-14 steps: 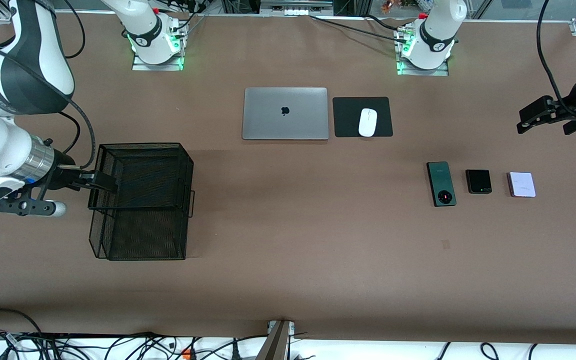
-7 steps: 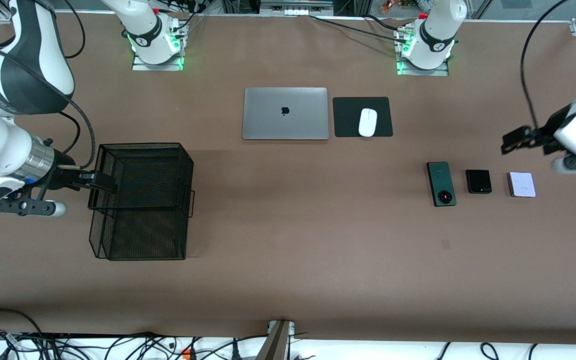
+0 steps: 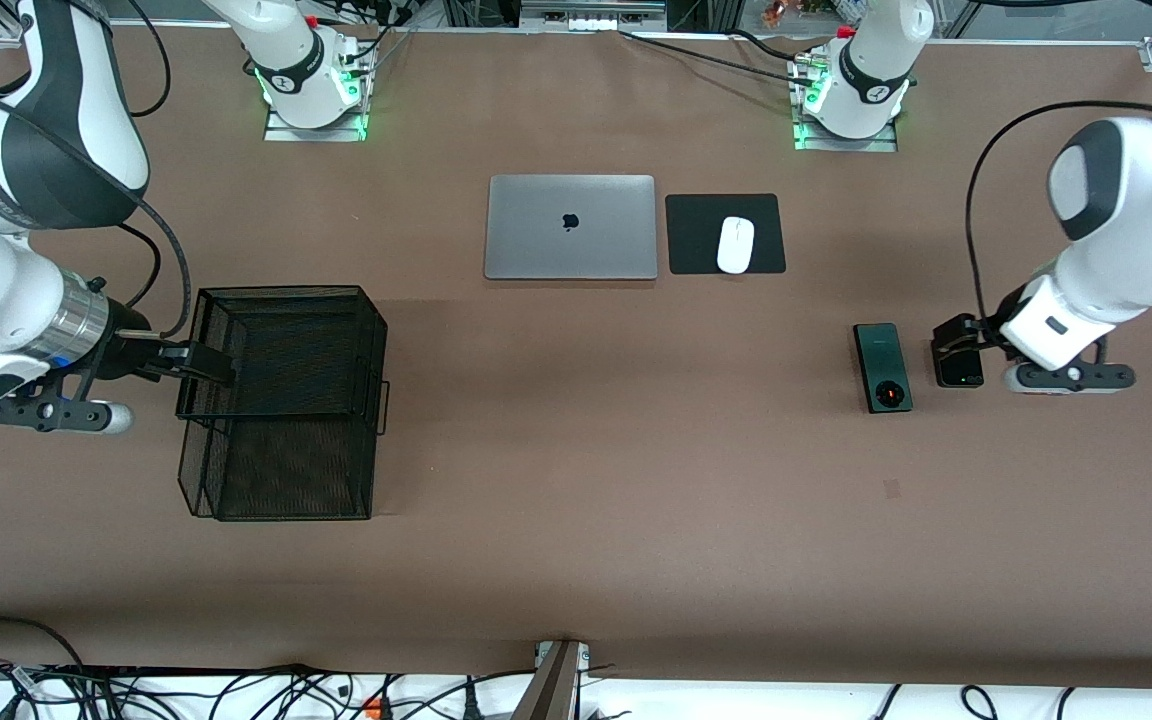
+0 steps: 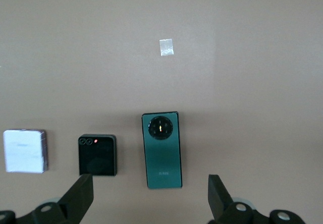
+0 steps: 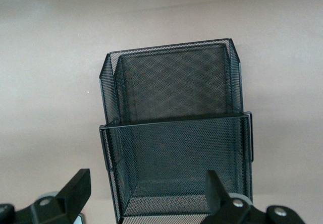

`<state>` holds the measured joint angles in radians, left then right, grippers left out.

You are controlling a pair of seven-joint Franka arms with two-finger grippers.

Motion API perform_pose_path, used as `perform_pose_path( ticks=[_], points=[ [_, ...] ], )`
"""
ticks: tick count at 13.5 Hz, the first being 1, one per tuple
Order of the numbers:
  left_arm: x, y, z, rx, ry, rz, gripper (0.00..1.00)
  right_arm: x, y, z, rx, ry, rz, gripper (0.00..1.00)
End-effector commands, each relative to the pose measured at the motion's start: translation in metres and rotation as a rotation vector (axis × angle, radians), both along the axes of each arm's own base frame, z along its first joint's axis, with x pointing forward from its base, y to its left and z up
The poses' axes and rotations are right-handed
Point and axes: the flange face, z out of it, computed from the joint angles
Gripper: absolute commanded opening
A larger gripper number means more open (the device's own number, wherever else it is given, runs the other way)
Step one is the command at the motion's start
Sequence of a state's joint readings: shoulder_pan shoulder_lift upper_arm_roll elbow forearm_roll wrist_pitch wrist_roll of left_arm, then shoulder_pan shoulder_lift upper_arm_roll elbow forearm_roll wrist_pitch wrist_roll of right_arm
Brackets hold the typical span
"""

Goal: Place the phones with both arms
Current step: 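Lower the left gripper onto the green phone and grasp it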

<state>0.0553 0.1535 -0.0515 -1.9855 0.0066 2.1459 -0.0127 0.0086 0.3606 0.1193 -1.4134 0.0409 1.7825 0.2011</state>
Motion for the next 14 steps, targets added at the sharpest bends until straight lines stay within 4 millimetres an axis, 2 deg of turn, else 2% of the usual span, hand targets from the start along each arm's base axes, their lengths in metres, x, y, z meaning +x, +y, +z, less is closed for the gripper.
perform_pose_path(
  ticks=[1,6,9,12,14],
  points=[
    [-0.024,0.001,-0.036,-0.008,-0.045,-0.004,1.00,-0.006,0.002,0.005,-0.003,-0.001,-0.013,1.00],
    [-0.046,-0.006,-0.114,-0.012,-0.051,-0.003,1.00,-0.006,0.002,0.005,-0.003,-0.001,-0.013,1.00],
    [-0.058,-0.007,-0.154,-0.016,-0.062,0.021,1.00,-0.006,0.000,0.004,-0.003,0.000,-0.016,1.00],
    [-0.063,-0.011,-0.189,-0.021,-0.060,0.072,1.00,-0.006,0.000,0.005,-0.002,-0.001,-0.017,1.00],
    [-0.065,-0.011,-0.202,-0.023,-0.058,0.099,1.00,-0.006,0.001,0.005,-0.001,-0.003,-0.015,1.00]
  ],
)
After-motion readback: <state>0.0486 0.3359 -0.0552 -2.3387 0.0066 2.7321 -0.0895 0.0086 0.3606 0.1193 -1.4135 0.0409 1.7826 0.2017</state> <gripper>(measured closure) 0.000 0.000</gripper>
